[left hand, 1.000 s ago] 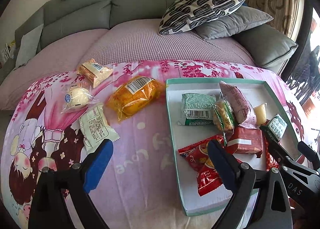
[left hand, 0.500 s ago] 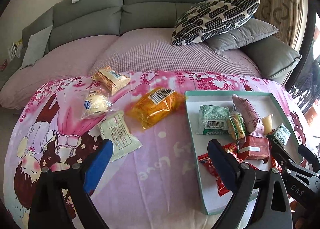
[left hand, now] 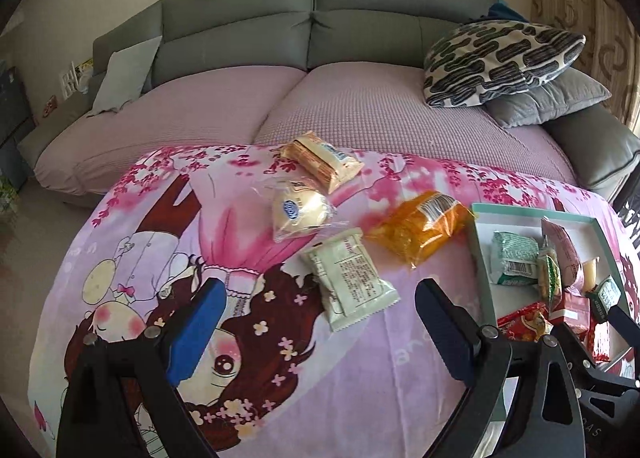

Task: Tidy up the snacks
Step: 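Withdraw both open tools from the tray back toward the remaining snacks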

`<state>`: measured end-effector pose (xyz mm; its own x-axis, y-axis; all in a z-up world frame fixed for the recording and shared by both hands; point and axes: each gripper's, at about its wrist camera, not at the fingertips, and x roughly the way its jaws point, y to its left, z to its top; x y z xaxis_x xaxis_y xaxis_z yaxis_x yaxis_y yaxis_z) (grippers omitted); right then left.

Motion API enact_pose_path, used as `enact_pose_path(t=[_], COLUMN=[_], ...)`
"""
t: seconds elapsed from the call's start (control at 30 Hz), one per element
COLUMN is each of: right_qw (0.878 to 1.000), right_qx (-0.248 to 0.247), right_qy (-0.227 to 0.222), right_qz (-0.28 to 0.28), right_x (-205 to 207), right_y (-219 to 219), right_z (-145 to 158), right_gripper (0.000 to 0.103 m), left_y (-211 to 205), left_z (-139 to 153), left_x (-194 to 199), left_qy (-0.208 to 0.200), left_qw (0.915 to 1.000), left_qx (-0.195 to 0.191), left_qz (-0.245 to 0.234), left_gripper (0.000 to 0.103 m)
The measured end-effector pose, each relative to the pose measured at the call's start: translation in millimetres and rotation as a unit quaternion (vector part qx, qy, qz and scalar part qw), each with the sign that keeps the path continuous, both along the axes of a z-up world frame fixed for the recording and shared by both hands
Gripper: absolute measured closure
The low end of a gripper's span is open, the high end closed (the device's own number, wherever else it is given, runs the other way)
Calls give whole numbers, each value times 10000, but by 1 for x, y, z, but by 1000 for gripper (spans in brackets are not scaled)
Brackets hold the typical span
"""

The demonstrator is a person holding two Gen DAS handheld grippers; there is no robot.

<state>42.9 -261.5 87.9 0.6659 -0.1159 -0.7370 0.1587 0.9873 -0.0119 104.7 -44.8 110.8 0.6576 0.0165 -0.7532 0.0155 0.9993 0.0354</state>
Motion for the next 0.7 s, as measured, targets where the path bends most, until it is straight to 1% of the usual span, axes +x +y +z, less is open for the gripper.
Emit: enact_pose_path(t=[0.17,0.4,0.6,0.7], right_qw=[9997,9992,9981,9980], right_qx=[3,105,7,1], right_qy=[4,-5,-24,-53], right_qz=[236,389,611,637], right_x=[6,16,24,30], right_y=[22,49,70,76], right_z=[-2,-6,-9,-8], right_gripper=[0,0,0,0], left_y=[23,50,67,75], left_z=[1,-2,-12,-15], left_x=[1,4,11,18], left_qy=[-5,33,217,280], left_qw=[9997,9990,9978,9970], left_qx=[-45,-112,-320,-406], left_qz=[236,425,544,599], left_gripper=[7,7,7,7])
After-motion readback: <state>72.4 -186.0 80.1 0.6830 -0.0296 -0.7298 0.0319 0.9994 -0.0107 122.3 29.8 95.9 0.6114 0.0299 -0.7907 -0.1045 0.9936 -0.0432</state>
